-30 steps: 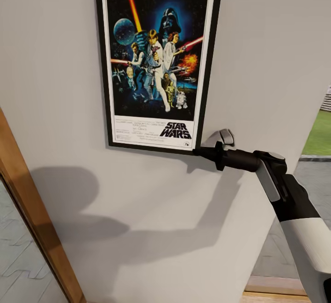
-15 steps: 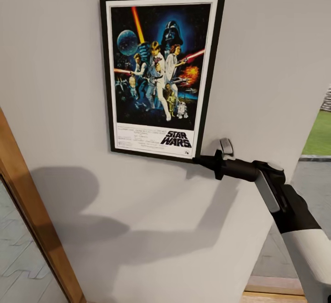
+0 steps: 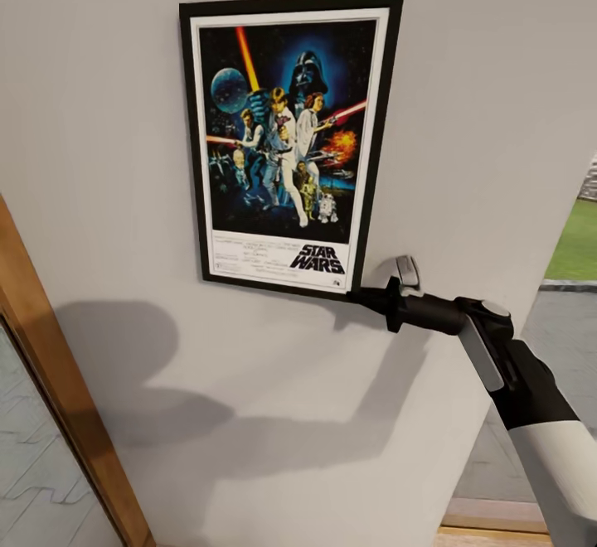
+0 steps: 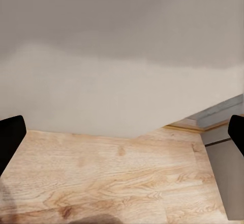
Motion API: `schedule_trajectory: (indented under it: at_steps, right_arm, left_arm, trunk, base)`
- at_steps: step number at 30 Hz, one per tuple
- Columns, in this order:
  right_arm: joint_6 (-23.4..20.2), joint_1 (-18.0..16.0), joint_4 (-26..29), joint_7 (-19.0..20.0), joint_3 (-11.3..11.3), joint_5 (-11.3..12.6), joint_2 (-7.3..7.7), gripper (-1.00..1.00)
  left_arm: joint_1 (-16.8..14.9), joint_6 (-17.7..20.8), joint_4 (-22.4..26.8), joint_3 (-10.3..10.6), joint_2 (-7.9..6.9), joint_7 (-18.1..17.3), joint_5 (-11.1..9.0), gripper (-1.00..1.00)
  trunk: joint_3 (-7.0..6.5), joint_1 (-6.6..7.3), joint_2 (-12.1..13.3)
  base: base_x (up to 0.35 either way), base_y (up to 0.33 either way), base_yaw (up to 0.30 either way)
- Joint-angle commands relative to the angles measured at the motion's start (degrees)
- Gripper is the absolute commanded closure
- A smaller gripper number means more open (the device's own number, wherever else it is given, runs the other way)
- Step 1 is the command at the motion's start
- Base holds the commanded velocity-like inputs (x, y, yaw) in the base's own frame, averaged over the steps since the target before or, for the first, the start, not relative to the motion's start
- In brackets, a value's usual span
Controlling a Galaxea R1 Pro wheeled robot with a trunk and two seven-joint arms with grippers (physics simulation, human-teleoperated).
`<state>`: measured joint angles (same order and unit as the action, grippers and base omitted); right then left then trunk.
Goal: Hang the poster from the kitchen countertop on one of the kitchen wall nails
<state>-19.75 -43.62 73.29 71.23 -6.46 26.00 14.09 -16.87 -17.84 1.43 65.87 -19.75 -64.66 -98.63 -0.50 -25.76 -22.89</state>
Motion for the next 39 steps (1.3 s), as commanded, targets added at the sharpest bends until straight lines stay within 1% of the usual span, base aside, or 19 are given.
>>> schedule_trajectory:
  at_steps: [1,7,17,24,39]
  right_arm:
    - [-0.7,0.0,-0.1,0.2,-0.1,-0.2,0.07,1.00]
    - [-0.3,0.6,0.1,0.2,-0.2,-1.1,0.07,1.00]
    - [-0.1,1.1,0.4,0.3,-0.2,-1.3,0.07,1.00]
    - [-0.1,1.2,0.4,2.7,-0.2,-1.3,0.07,1.00]
    - [-0.1,1.2,0.4,3.4,-0.2,-1.3,0.07,1.00]
  left_arm:
    - [0.0,-0.3,0.1,0.5,-0.03,0.0,-0.4,-1.00]
    - [0.0,-0.3,0.1,0.5,-0.03,0.0,-0.4,-1.00]
    - [0.0,-0.3,0.1,0.5,-0.03,0.0,-0.4,-1.00]
    - [0.0,-0.3,0.1,0.5,-0.03,0.0,-0.4,-1.00]
    - [0.0,-0.3,0.1,0.5,-0.03,0.0,-0.4,-1.00]
  trunk:
    - [0.03,-0.03,0.0]
    - [0.03,-0.03,0.0]
    - [0.03,-0.03,0.0]
    - [0.03,-0.03,0.0]
    - [0.03,-0.03,0.0]
  base:
    - [0.000,0.000,0.000]
    - [0.000,0.000,0.000]
    - [0.000,0.000,0.000]
    - [0.000,0.000,0.000]
    - [0.000,0.000,0.000]
